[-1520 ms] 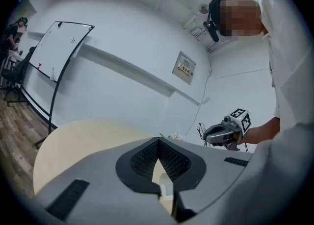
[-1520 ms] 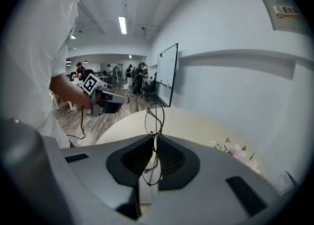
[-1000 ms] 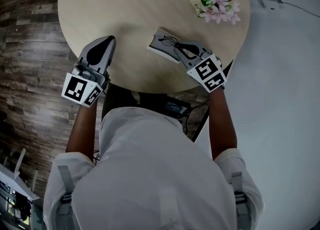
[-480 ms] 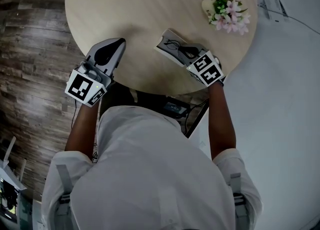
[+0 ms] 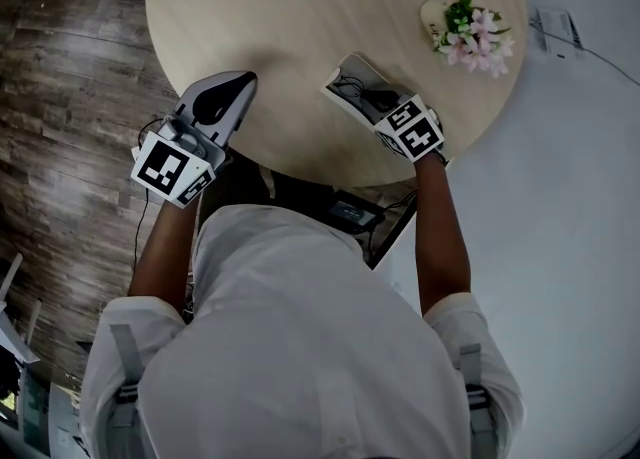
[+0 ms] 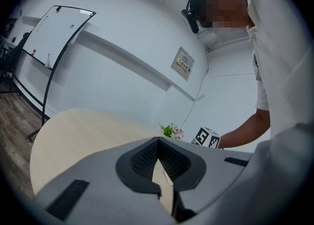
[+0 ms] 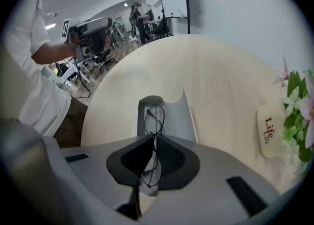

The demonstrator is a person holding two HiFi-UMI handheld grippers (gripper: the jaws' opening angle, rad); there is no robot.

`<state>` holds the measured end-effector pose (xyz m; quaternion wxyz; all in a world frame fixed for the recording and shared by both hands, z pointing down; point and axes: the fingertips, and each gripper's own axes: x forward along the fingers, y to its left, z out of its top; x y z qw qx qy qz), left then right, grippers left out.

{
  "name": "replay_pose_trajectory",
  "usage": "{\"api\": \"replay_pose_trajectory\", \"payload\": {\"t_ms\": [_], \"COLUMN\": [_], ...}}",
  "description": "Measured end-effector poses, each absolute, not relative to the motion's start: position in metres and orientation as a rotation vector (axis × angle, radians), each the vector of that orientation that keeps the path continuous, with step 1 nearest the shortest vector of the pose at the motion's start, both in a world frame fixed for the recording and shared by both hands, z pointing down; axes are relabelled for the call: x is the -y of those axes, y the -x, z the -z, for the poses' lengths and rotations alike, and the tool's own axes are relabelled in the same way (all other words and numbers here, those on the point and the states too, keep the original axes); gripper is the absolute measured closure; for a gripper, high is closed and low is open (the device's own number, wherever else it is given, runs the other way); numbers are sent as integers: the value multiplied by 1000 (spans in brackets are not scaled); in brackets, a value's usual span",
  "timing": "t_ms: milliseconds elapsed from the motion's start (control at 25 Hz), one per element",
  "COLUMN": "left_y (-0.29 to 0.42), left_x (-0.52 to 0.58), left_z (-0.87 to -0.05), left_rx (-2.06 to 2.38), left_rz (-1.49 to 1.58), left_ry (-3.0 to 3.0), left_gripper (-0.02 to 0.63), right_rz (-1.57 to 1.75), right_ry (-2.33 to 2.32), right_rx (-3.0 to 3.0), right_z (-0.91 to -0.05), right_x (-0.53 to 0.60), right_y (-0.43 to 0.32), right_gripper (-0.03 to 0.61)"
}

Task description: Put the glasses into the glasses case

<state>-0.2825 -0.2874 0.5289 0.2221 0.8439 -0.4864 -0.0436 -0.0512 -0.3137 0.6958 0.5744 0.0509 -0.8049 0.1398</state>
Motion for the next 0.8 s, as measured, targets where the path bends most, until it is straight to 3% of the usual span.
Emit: {"api": "replay_pose_trajectory", "payload": {"t_ms": [800], "left_y": [277], "left_x": [268], "left_z": [-532], "left_rx": [1334], "left_rz": [143], "left_ry": [-2321], "left_gripper": [601], "right_rz": [-384], "right_ry": [-88], "right_rx": [1923], "right_z": [-706], "right_x": [302], "right_y": [64], "right_gripper": [537]}}
